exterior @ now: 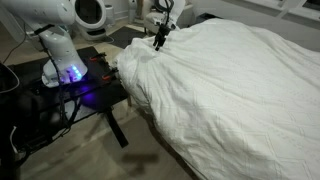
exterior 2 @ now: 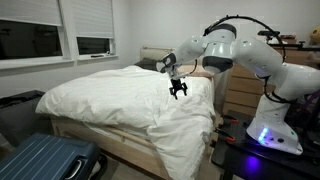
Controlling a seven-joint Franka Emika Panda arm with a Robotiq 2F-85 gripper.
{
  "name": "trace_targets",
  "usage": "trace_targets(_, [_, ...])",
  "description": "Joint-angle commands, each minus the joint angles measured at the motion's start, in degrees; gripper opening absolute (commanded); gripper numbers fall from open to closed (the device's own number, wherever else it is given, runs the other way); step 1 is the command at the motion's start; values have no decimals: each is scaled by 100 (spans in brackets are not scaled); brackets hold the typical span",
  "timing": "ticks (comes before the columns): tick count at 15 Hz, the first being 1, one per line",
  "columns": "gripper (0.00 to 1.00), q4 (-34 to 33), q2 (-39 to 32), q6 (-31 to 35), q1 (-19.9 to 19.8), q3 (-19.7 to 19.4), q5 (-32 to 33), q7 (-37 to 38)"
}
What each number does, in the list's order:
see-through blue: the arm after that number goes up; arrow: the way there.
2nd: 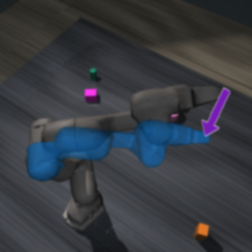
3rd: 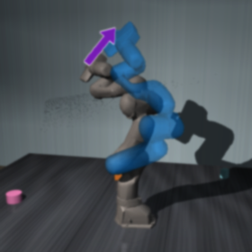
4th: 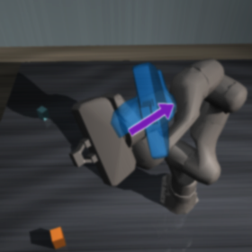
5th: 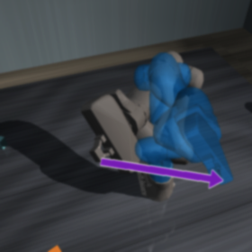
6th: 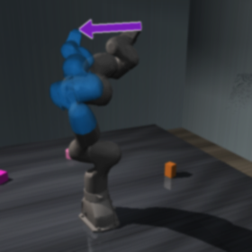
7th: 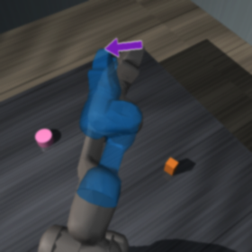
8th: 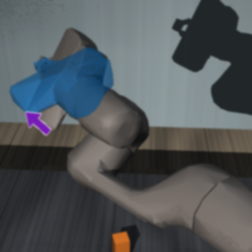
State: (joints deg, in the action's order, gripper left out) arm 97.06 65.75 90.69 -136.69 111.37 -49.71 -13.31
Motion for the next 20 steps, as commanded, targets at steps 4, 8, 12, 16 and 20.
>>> trace_targets(4, [100, 191, -146, -21, 202, 36, 341, -620])
trace_targets(8, [100, 814, -332, 243, 750, 85, 553, -1595])
trace_targets(12, [100, 1561, -435, 700, 1337, 98, 665, -2333])
trace_targets(16, [100, 2736, -518, 2246, 1959, 110, 305, -2759])
trace_targets(20, [100, 3690, -839, 3522, 2222, 358, -81, -2895])
